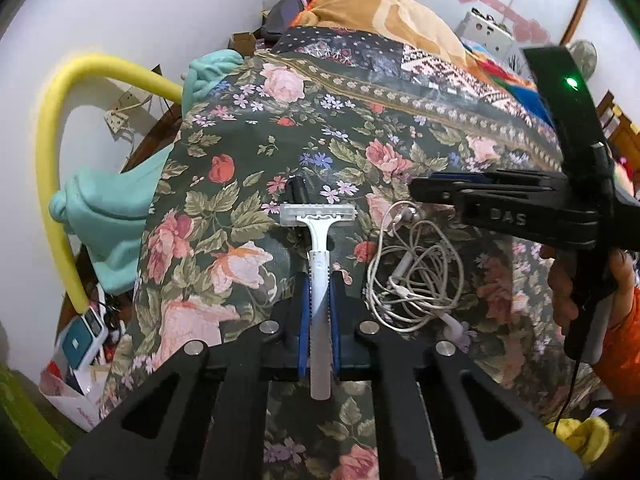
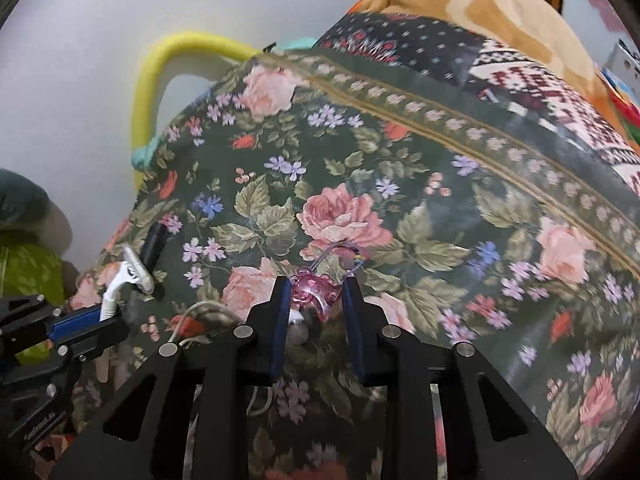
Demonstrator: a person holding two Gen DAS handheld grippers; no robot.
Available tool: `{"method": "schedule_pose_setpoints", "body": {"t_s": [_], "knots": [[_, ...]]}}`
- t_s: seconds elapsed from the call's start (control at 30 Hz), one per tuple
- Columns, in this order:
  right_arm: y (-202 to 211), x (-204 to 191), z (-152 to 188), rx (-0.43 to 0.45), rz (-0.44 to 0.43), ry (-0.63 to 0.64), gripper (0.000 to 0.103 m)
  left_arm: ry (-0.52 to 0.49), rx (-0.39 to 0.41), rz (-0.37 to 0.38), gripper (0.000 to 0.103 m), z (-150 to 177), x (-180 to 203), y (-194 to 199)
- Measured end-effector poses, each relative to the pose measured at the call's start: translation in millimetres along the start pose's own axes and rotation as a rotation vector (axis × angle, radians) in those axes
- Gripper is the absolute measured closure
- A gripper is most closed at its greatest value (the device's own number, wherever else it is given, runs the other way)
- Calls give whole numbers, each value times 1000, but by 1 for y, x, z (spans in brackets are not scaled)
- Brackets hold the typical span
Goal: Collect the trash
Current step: 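Grasp the white razor with the left tool while the right tool grasps the pink hair clip, then carry the razor and hair clip over the white bin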
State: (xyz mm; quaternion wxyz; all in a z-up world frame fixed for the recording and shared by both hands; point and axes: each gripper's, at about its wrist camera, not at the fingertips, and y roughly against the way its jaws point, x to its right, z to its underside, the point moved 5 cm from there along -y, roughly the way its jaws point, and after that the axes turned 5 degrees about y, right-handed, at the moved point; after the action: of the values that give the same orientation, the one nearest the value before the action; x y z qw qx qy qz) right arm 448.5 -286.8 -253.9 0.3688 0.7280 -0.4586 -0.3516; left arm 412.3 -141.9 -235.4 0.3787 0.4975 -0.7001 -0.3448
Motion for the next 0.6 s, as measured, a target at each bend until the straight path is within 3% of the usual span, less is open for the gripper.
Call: {"method": "schedule_pose_setpoints", "body": {"t_s": [0.1, 0.4, 0.6], "knots": [[20, 2, 4, 16, 9, 4, 79, 18, -12, 22, 95, 3, 4, 8], [88, -3, 32, 57, 16, 12, 79, 51, 32, -4, 95, 12, 20, 47], [99, -28, 26, 91, -2, 32, 79, 106, 73, -11, 95, 21, 24, 88]]}}
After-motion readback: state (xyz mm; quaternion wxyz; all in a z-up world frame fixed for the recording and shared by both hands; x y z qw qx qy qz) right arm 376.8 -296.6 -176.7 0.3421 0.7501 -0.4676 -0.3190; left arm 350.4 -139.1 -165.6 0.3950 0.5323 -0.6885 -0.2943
